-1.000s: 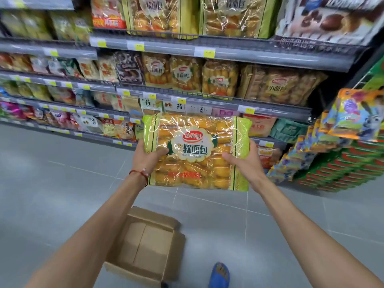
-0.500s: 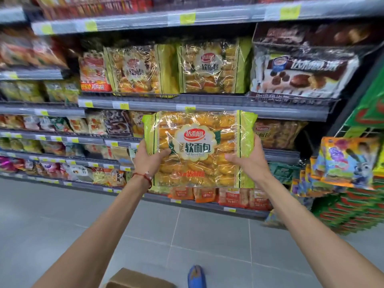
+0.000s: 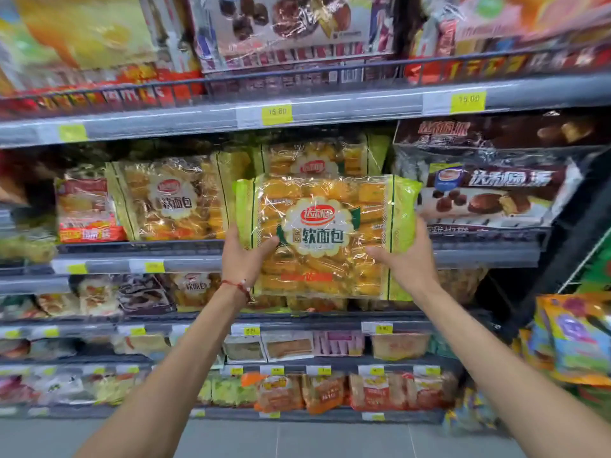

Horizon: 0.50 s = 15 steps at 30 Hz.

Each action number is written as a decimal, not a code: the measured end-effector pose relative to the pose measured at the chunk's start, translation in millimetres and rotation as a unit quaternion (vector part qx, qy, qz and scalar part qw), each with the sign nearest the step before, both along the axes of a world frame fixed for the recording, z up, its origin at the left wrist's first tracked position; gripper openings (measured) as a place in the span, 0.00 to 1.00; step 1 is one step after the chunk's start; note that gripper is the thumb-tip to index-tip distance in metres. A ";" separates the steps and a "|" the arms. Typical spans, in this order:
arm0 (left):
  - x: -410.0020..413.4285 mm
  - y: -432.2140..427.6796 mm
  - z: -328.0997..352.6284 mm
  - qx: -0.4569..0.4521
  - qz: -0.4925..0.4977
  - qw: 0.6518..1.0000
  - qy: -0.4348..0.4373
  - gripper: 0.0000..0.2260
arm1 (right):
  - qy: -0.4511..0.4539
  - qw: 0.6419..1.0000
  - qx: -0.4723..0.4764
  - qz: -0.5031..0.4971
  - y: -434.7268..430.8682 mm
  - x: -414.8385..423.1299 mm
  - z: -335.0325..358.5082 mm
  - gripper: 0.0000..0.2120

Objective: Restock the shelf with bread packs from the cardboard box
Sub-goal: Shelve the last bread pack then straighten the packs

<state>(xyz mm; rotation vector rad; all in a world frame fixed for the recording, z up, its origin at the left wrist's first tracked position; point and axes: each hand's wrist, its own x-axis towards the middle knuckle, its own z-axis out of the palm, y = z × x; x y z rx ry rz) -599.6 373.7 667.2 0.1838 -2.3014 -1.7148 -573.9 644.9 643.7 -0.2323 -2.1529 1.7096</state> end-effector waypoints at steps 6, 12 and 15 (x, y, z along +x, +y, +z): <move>-65.3 5.8 16.3 -0.025 0.021 0.999 0.032 0.46 | 0.013 0.999 0.027 -0.019 3.2 -68.0 21.6 0.54; -119.2 13.3 23.8 -0.027 0.055 0.997 0.045 0.44 | 0.012 0.999 0.038 -0.012 9.9 -120.3 30.1 0.54; -141.0 15.0 23.1 0.009 0.068 0.997 0.029 0.40 | -0.009 0.999 0.036 -0.037 11.6 -145.2 32.4 0.45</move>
